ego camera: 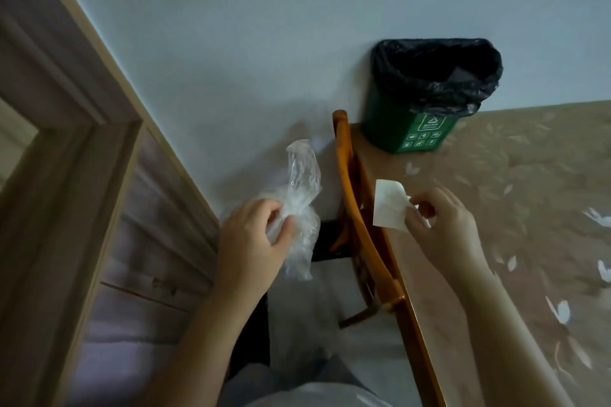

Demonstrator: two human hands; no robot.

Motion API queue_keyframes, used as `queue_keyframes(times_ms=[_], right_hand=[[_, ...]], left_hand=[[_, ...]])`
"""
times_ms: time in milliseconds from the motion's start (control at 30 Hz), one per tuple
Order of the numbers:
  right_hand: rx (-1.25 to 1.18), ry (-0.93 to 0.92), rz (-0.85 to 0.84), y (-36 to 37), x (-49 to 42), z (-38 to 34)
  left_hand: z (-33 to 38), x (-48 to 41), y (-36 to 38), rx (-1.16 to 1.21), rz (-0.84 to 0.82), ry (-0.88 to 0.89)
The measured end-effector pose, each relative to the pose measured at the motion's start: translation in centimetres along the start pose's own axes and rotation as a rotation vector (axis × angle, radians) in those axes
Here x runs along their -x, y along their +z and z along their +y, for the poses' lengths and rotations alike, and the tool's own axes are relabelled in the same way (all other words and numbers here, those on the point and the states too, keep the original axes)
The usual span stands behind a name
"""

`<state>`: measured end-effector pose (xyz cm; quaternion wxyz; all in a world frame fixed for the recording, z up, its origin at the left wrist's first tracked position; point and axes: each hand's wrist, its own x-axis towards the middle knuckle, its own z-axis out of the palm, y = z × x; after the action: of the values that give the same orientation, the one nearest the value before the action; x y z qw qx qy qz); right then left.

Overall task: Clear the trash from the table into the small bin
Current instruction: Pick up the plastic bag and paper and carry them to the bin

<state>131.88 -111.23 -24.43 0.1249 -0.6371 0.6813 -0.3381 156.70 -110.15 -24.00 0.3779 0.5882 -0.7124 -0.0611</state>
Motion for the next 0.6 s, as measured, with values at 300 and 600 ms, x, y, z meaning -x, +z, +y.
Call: queue_keyframes(times_ms=[300,600], right_hand=[[0.062,0.14,0.054,2.3,-7.6,1.1],[0.107,0.27,0.269,4.1,-17.9,-1.1]], left_hand=[[-2.8,-11.2,5.3,0.134,-0.125,0.099],[-5.5,-23.7,8.4,0.314,-0.251,0.279]])
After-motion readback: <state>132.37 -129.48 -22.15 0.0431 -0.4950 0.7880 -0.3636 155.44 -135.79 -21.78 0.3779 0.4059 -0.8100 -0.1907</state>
